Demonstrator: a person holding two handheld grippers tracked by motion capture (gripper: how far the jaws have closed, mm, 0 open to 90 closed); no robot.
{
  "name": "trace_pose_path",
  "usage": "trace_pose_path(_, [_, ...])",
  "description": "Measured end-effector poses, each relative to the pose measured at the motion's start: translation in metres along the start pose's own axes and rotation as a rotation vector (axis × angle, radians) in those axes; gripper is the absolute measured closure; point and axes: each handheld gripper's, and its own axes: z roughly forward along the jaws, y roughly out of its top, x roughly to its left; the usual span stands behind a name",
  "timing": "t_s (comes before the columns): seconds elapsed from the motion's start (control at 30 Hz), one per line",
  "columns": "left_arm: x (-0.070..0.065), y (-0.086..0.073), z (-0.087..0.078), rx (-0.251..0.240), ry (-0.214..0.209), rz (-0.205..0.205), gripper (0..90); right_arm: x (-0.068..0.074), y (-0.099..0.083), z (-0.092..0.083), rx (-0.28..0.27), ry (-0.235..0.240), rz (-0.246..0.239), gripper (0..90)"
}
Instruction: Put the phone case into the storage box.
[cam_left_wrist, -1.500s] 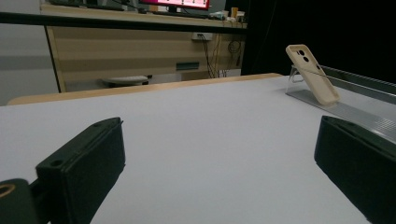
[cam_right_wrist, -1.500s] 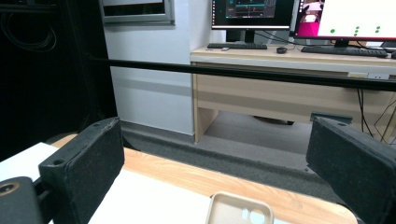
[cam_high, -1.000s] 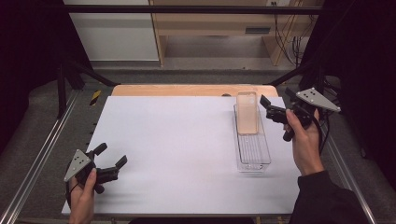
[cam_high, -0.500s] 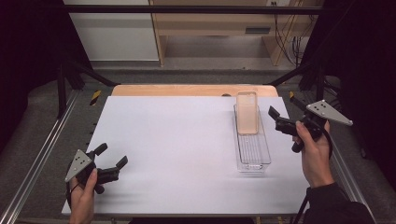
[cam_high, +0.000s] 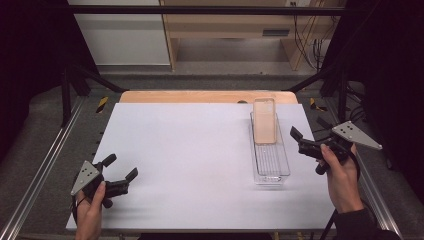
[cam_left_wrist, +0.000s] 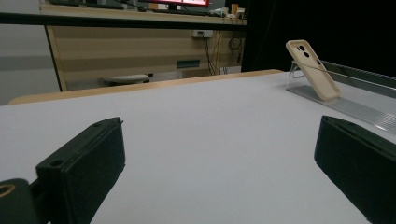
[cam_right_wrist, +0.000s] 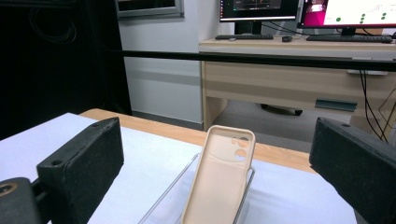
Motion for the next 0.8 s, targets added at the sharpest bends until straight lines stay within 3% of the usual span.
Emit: trace_pose_path(0.8, [-0.001,0.0,-0.001,-0.002,-0.003,0.002,1.3,0.001,-0.029,-0.021,0.028,-0.02,-0.006,3.4])
